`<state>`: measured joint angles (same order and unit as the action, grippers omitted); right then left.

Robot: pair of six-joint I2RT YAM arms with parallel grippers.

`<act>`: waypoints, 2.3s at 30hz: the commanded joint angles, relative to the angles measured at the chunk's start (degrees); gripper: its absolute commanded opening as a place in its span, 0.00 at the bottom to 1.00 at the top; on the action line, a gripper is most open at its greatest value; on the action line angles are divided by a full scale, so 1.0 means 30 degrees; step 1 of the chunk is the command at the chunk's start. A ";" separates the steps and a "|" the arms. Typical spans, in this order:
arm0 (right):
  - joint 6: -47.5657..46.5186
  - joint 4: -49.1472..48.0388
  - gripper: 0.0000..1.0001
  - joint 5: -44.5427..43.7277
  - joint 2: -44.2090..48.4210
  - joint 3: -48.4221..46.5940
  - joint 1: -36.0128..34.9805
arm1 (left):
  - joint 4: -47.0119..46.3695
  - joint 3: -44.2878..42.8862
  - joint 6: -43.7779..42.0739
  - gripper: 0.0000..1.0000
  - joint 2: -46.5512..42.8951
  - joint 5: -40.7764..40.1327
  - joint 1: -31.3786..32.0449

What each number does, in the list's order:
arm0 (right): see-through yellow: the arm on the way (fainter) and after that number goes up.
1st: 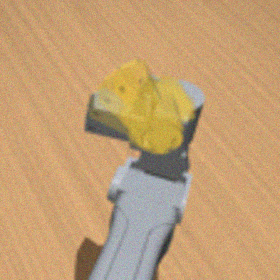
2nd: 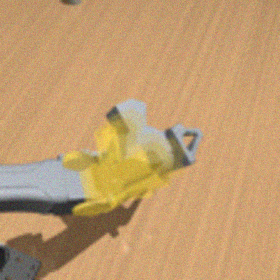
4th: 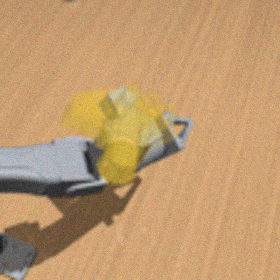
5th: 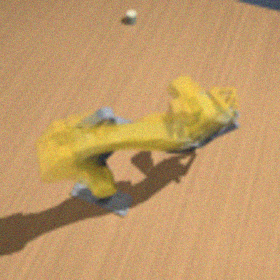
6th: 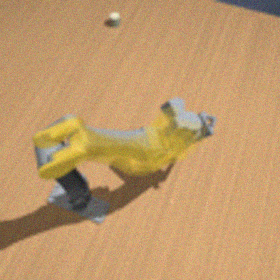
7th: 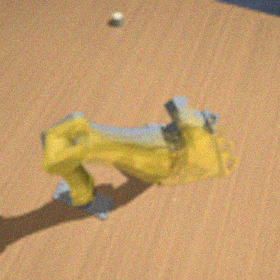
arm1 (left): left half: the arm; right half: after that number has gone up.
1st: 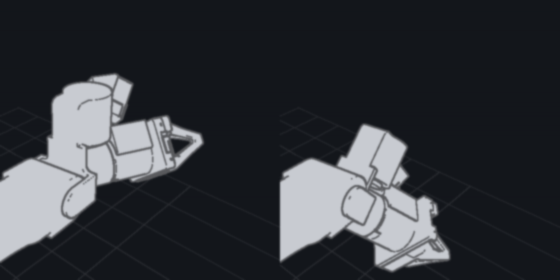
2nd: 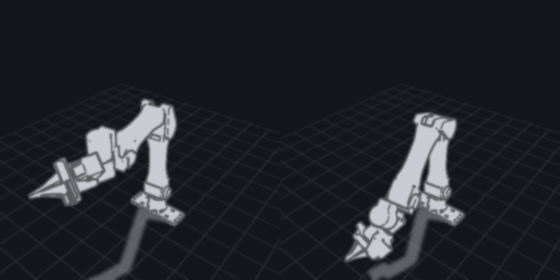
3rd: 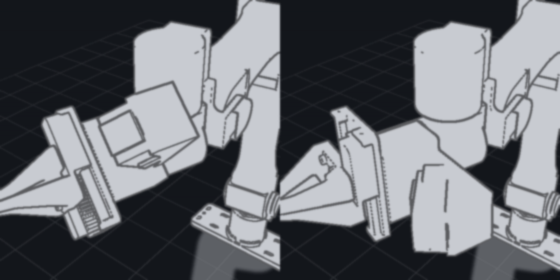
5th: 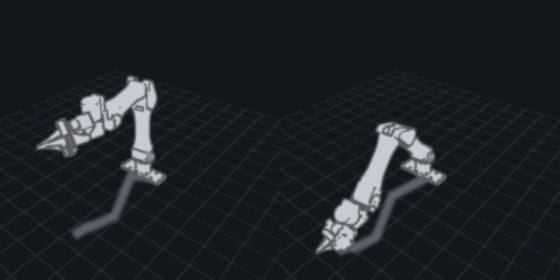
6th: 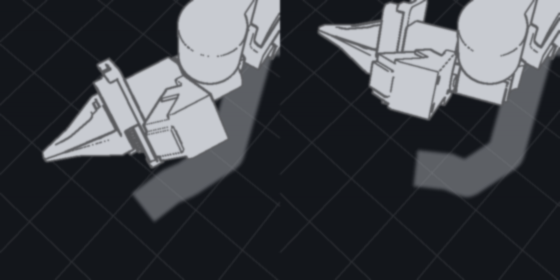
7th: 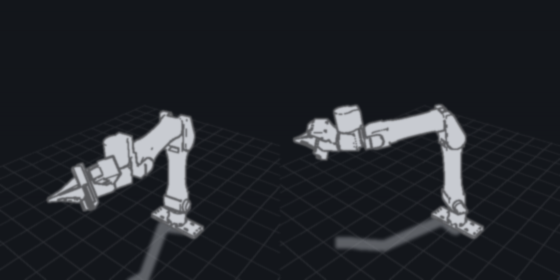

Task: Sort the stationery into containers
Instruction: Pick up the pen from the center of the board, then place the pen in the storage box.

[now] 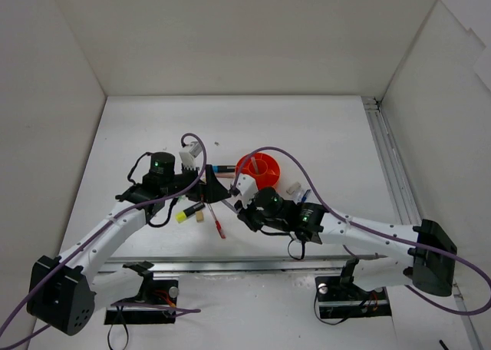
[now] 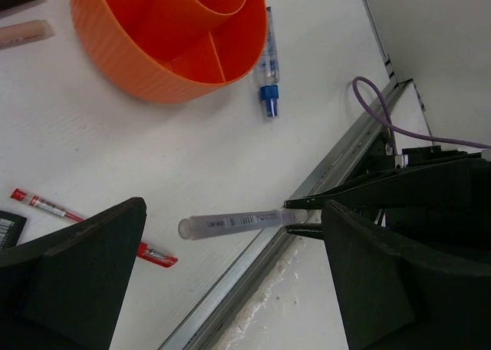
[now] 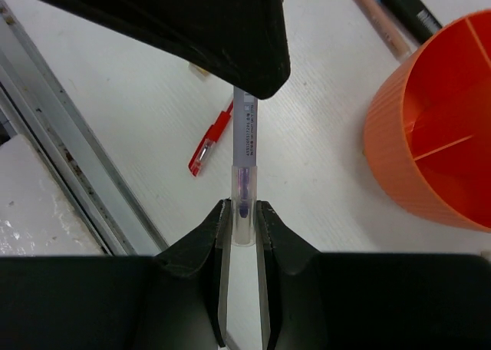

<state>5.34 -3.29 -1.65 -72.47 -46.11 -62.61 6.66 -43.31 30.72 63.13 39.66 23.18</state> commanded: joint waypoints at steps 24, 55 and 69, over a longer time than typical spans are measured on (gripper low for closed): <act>-0.1313 -0.3708 0.00 -0.0299 0.1803 0.0106 0.0010 | -0.4209 -0.0037 0.1331 0.00 -0.0068 0.1751 0.0652; 1.0956 -0.9885 0.98 -0.3758 0.5260 0.1951 0.2440 | -1.0619 0.1489 1.0649 0.00 -0.3264 -0.8358 -0.0578; 2.2592 -1.3080 0.98 -0.0387 0.1042 0.1366 0.5957 | -1.3846 0.1399 0.8073 0.00 -0.2295 -0.8795 0.0416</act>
<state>63.96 -34.57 -4.49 -68.55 -39.44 -45.12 -26.44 -37.26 57.54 56.99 14.68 23.40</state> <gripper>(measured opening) 0.979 0.102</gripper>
